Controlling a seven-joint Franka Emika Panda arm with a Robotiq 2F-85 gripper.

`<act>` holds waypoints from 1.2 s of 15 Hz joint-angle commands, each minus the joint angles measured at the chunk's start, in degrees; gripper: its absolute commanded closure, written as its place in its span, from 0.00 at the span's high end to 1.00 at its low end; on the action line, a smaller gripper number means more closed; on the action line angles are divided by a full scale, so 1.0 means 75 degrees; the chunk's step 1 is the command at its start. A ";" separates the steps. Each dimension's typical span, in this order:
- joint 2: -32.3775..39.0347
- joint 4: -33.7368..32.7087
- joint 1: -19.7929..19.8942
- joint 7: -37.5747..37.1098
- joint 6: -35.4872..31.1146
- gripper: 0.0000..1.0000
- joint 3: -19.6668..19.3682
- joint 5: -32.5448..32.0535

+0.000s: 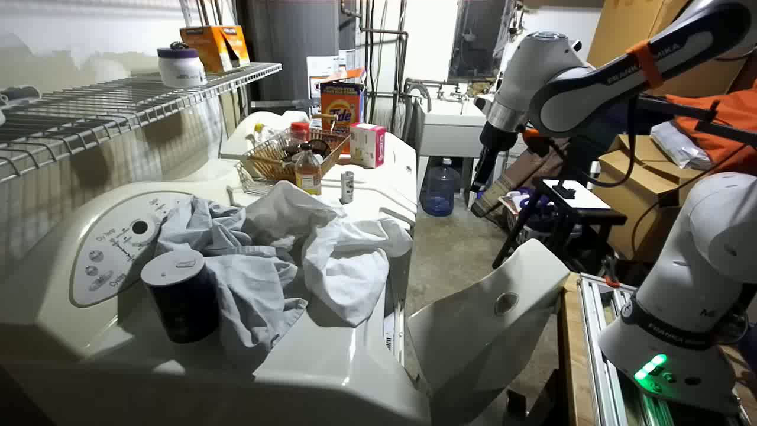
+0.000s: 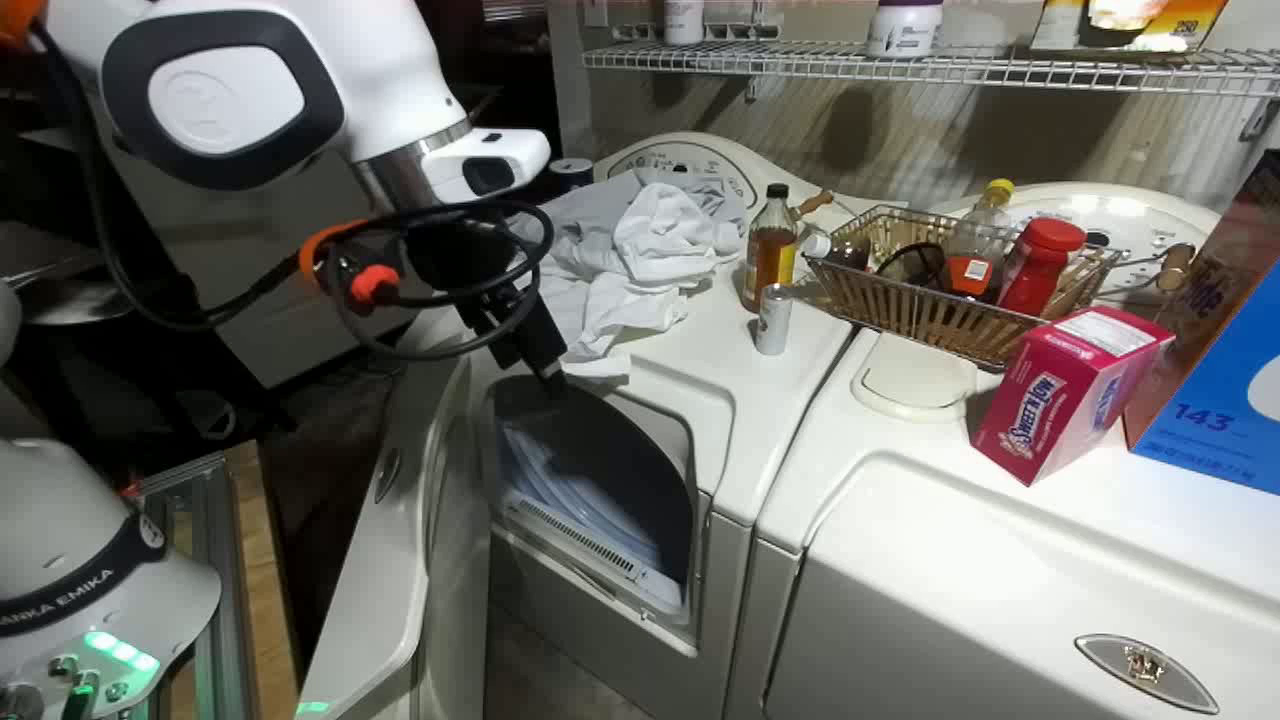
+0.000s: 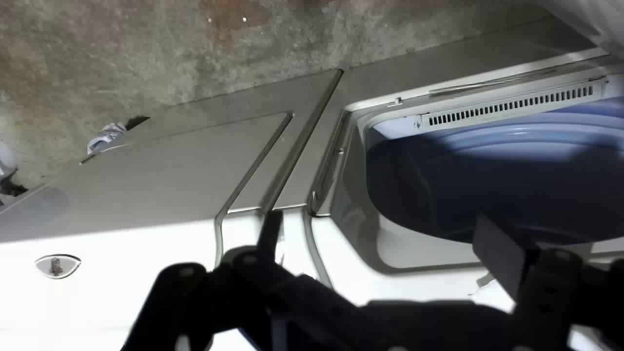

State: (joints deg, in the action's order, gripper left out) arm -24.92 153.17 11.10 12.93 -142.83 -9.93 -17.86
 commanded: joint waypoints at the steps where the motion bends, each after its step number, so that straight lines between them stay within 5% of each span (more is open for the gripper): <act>1: -0.0006 -0.0009 0.0021 0.0016 0.0021 1.00 0.0027 0.0025; 7: 0.0231 -0.0170 -0.0119 -0.0240 -0.0297 1.00 0.0232 0.0054; 14: 0.1701 -0.1346 -0.1615 -0.0374 -0.1060 1.00 0.1023 0.1321; 18: 0.2890 -0.2238 -0.2507 0.0574 -0.2124 1.00 0.1193 0.2488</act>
State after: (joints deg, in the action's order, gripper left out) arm -11.35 143.02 -3.83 11.15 -154.91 -1.18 -6.11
